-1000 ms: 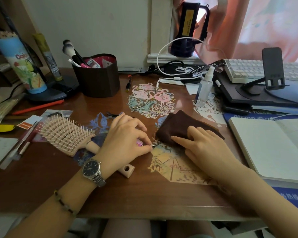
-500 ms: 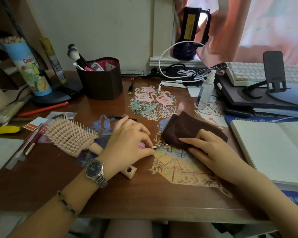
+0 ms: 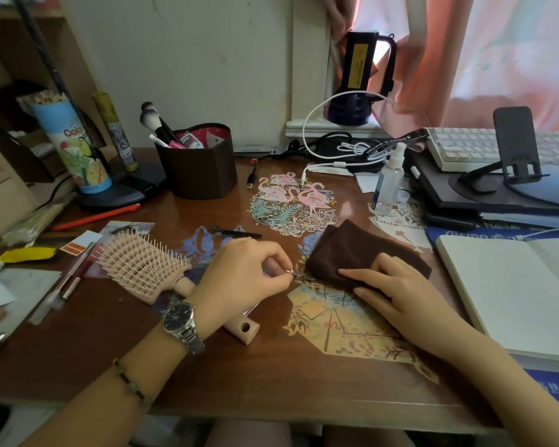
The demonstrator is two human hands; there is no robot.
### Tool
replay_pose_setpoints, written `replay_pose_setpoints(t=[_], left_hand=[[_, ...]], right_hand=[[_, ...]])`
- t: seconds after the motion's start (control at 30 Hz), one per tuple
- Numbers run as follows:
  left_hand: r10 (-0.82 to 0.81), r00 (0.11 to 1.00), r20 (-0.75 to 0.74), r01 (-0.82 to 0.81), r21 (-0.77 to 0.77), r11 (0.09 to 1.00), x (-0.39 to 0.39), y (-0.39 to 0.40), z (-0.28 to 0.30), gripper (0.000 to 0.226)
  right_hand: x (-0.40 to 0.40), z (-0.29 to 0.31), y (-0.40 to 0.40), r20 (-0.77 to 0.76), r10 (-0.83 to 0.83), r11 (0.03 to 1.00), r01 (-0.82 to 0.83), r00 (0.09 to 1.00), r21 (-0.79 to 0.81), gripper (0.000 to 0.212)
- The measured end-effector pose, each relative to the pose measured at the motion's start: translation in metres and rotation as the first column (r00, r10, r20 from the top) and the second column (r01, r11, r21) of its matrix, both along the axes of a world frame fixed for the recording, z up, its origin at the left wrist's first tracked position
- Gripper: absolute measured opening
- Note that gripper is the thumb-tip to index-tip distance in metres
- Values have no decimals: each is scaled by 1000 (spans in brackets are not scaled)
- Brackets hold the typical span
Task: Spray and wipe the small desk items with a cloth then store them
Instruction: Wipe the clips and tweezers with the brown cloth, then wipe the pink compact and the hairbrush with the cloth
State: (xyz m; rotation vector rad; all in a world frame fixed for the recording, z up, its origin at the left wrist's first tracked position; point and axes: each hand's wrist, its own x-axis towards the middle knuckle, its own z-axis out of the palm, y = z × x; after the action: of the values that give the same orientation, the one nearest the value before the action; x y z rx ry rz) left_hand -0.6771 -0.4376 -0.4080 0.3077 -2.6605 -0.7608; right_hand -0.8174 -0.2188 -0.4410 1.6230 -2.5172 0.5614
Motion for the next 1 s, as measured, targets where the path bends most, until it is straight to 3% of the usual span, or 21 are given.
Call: replay_pose_setpoints(t=[0.23,0.43,0.67,0.87,1.0], left_hand=[[31,999,33,-35,131,991,-2,-10,13,10],[115,992,-59,-112,40,993,-15,-39,30,11],[75,976,-203,-121,-224,967,-58,-69,33,16],[-76,979,-188,-33,-518,855,-79,-79,23,10],[-175,971,-161,55,-564,824,-80,-87,15,11]], right_hand=[[-1,-2,1,3,5,1000,-5,1000,2,44],[-1,-2,0,-12,16,1000,-17,1000,-13,41],[0,0,0,-9,12,1000,-12,1000,-11,42],[1,1,0,5,2,1000,-2,1000,2,43],[1,1,-1,8,-2,1000,2,1000,0,42]])
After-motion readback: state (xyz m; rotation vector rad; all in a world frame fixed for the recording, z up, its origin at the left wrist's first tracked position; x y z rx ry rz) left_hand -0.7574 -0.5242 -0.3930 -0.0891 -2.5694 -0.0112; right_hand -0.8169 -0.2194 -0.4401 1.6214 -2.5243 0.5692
